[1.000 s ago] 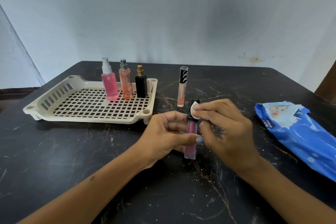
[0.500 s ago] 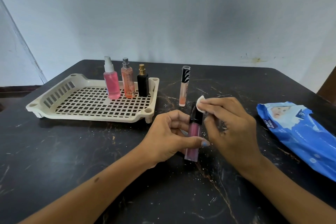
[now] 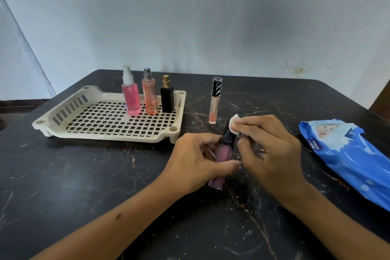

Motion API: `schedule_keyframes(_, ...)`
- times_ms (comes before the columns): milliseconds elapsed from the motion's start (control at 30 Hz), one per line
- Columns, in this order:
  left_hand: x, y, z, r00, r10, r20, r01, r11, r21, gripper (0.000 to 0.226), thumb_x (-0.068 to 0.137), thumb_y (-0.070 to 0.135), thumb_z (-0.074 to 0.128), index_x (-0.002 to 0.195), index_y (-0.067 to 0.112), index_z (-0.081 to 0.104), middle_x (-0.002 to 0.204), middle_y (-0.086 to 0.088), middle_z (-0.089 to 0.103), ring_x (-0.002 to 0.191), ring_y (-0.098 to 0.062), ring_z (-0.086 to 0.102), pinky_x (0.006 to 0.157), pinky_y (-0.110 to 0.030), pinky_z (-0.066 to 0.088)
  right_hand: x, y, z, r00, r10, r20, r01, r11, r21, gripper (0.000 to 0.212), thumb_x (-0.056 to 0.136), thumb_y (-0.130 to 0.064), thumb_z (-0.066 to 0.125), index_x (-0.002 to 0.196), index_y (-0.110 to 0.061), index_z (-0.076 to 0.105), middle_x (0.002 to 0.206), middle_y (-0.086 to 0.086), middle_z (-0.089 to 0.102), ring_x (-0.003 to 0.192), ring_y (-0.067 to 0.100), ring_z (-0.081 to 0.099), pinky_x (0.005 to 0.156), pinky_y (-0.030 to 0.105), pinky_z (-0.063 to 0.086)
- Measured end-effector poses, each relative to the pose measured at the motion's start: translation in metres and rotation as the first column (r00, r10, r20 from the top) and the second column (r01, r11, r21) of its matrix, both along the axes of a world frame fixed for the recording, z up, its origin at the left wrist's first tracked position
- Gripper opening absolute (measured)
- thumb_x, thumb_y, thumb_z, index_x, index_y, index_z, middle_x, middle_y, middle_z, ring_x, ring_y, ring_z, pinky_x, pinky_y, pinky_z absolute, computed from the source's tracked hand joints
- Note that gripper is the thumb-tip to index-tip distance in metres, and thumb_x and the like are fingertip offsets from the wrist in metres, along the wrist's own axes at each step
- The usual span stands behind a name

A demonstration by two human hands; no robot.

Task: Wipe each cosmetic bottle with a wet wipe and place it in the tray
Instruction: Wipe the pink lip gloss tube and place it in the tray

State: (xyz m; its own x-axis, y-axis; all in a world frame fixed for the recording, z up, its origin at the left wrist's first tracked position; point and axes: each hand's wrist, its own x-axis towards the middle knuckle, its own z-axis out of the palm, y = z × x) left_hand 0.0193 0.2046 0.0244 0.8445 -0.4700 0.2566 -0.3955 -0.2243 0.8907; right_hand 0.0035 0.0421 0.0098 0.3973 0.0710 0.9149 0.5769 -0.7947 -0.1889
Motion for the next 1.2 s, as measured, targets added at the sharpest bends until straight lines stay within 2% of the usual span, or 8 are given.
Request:
schedule_keyframes(167,-0.0003,-0.0001,-0.0018,0.997,0.074,0.027,-0.075,0.997,0.007,0.033,0.059,0.010,0.082,0.087,0.021,0.069,0.068,-0.003,0.066,0.049,-0.006,0.054,0.049,-0.021,0.045,-0.0041,0.0063,0.0010,0.987,0.158,0.006,-0.157,0.985,-0.076,0.020,0.074,0.003,0.056,0.076,0.001,0.075,0.084,0.007,0.071,0.079,0.015,0.062,0.079,0.015,0.048)
schedule_keyframes(367,0.0000,-0.0024,-0.0044,0.993,0.112,0.041,-0.112,0.994,-0.006,0.039,0.057,0.023,0.087,0.088,0.023,0.064,0.064,0.004,0.064,0.050,-0.007,0.055,0.050,-0.022,0.048,0.0012,0.0006,-0.0010,1.000,-0.010,-0.027,0.009,1.000,-0.025,0.026,0.084,-0.003,0.054,0.101,0.003,0.072,0.100,0.010,0.070,0.094,0.017,0.060,0.089,0.014,0.046)
schedule_keyframes(500,0.0011,-0.0017,-0.0062,0.992,0.119,0.047,-0.119,0.993,-0.006,0.038,0.056,0.016,0.084,0.086,0.020,0.062,0.061,0.005,0.061,0.049,-0.006,0.052,0.048,-0.022,0.045,-0.0028,0.0059,-0.0019,0.997,0.071,0.020,-0.069,0.993,-0.092,0.022,0.079,0.002,0.056,0.090,0.003,0.075,0.092,0.010,0.071,0.087,0.016,0.060,0.085,0.016,0.048)
schedule_keyframes(600,0.0020,-0.0027,-0.0072,0.991,0.130,0.037,-0.129,0.991,-0.031,0.037,0.054,0.017,0.082,0.084,0.018,0.060,0.060,0.005,0.060,0.048,-0.007,0.051,0.047,-0.024,0.044,-0.0007,0.0082,-0.0035,0.997,0.082,0.012,-0.080,0.985,-0.154,0.023,0.080,0.007,0.058,0.097,0.005,0.074,0.099,0.011,0.071,0.091,0.019,0.061,0.089,0.018,0.048)
schedule_keyframes(733,0.0029,-0.0032,-0.0079,0.986,0.162,0.029,-0.160,0.986,-0.051,0.036,0.055,0.019,0.086,0.081,0.020,0.061,0.060,0.005,0.060,0.048,-0.006,0.050,0.048,-0.021,0.043,0.0028,0.0031,-0.0037,0.999,-0.031,-0.029,0.028,0.995,-0.097,0.026,0.084,0.004,0.055,0.104,0.005,0.071,0.103,0.012,0.070,0.096,0.018,0.058,0.091,0.015,0.045)
schedule_keyframes(933,0.0058,-0.0029,-0.0087,0.986,0.167,0.016,-0.167,0.985,-0.037,0.038,0.051,0.019,0.081,0.082,0.018,0.060,0.063,0.003,0.060,0.051,-0.008,0.050,0.049,-0.024,0.045,-0.0001,0.0092,-0.0057,0.994,0.105,-0.014,-0.106,0.979,-0.176,0.021,0.084,0.004,0.057,0.097,0.005,0.074,0.100,0.011,0.071,0.092,0.020,0.062,0.088,0.021,0.049)
schedule_keyframes(1100,0.0050,-0.0041,-0.0069,0.982,0.186,0.025,-0.185,0.983,-0.012,0.035,0.055,0.012,0.083,0.082,0.020,0.061,0.058,0.007,0.058,0.047,-0.002,0.048,0.047,-0.017,0.042,0.0045,0.0073,-0.0053,0.998,-0.039,-0.048,0.033,0.994,-0.103,0.026,0.078,0.008,0.062,0.102,0.004,0.072,0.102,0.012,0.069,0.094,0.022,0.061,0.088,0.021,0.048)
schedule_keyframes(1200,0.0059,-0.0045,-0.0075,0.980,0.198,0.030,-0.198,0.980,-0.002,0.036,0.055,0.013,0.082,0.083,0.020,0.061,0.062,0.004,0.059,0.048,-0.004,0.048,0.048,-0.019,0.043,0.0013,0.0075,-0.0053,0.999,0.033,-0.031,-0.037,0.993,-0.114,0.022,0.078,0.006,0.059,0.095,0.003,0.074,0.096,0.011,0.070,0.089,0.021,0.062,0.084,0.022,0.050)
